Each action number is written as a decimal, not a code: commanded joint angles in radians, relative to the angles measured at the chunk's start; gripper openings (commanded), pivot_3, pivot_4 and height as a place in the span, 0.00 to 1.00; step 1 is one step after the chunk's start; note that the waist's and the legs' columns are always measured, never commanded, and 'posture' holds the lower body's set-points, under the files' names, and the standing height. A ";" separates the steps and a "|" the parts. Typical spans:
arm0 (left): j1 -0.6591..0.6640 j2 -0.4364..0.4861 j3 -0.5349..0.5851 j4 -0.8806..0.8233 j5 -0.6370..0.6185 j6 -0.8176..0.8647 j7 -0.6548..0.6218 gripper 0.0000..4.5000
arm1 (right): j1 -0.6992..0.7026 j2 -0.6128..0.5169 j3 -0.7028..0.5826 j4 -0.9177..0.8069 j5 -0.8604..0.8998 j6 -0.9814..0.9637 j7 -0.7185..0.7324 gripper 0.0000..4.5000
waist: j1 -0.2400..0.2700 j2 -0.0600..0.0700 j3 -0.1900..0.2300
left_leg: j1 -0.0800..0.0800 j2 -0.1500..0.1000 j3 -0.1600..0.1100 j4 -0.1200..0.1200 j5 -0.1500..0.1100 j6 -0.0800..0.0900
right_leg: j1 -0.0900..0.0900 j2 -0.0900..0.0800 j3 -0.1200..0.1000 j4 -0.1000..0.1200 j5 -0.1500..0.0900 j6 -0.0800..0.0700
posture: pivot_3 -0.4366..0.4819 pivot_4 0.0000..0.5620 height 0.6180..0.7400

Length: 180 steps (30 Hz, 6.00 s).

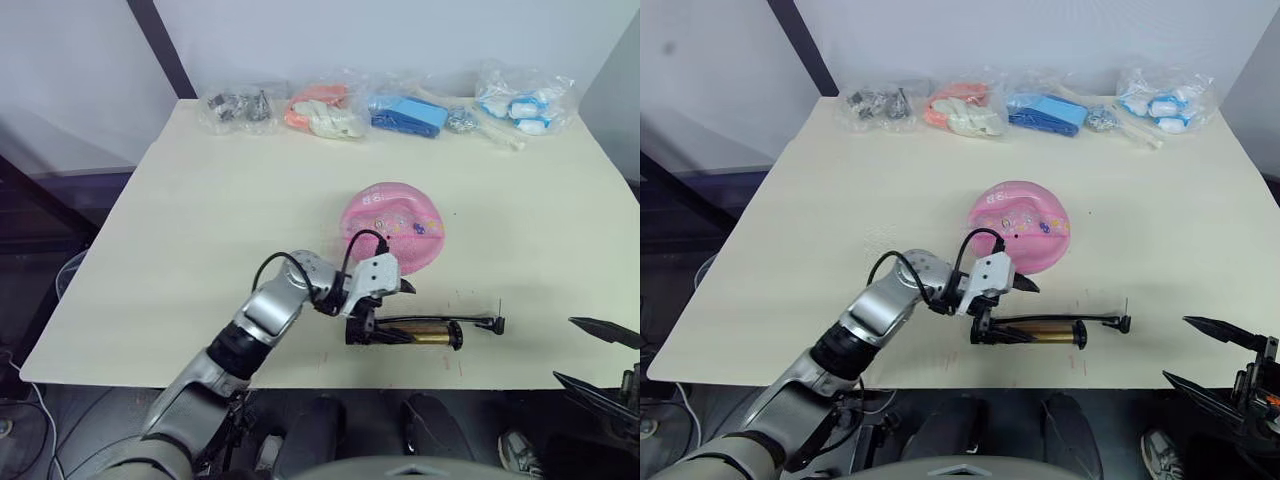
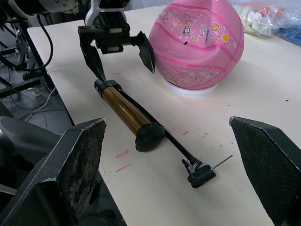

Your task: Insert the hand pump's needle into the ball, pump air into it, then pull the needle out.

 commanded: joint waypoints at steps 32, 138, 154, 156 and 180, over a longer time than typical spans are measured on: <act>-0.130 -0.269 -0.105 0.387 0.205 -0.074 0.150 0.62 | -0.020 0.030 -0.017 0.021 -0.009 -0.070 -0.014 1.00 | 0.003 -0.001 0.001 | 0.000 -0.001 0.000 0.000 0.000 0.000 | 0.001 0.000 -0.001 0.000 0.000 0.001 | 0.48 0.27 1.00; 0.085 -0.176 0.136 0.141 -0.008 -0.228 0.147 0.02 | -0.179 0.232 0.235 -0.537 0.509 0.708 -1.210 1.00 | -0.001 0.002 -0.001 | 0.000 -0.001 -0.002 0.001 0.000 0.000 | 0.000 0.000 -0.001 0.001 0.000 0.001 | 0.48 0.27 1.00; 0.093 -0.174 0.136 0.144 -0.010 -0.226 0.147 0.00 | -0.166 0.220 0.235 -0.532 0.522 0.713 -1.200 0.11 | -0.001 0.002 -0.001 | -0.001 -0.001 -0.002 0.001 0.000 0.000 | 0.000 0.000 -0.001 0.001 0.000 0.001 | 0.48 0.27 1.00; 0.095 -0.174 0.134 0.142 -0.010 -0.226 0.146 0.00 | -0.166 0.218 0.236 -0.531 0.521 0.715 -1.199 0.07 | -0.001 0.002 -0.001 | -0.001 -0.001 -0.002 0.001 0.000 0.000 | 0.000 0.000 -0.001 0.001 0.000 0.001 | 0.48 0.27 1.00; 0.135 -0.074 0.201 0.036 -0.118 -0.219 0.054 1.00 | -0.136 0.076 0.161 -0.529 0.562 0.755 -1.075 0.07 | -0.001 0.002 -0.001 | -0.001 -0.001 -0.002 0.001 0.000 0.000 | 0.000 0.000 -0.001 0.001 0.000 0.001 | 0.48 0.27 1.00</act>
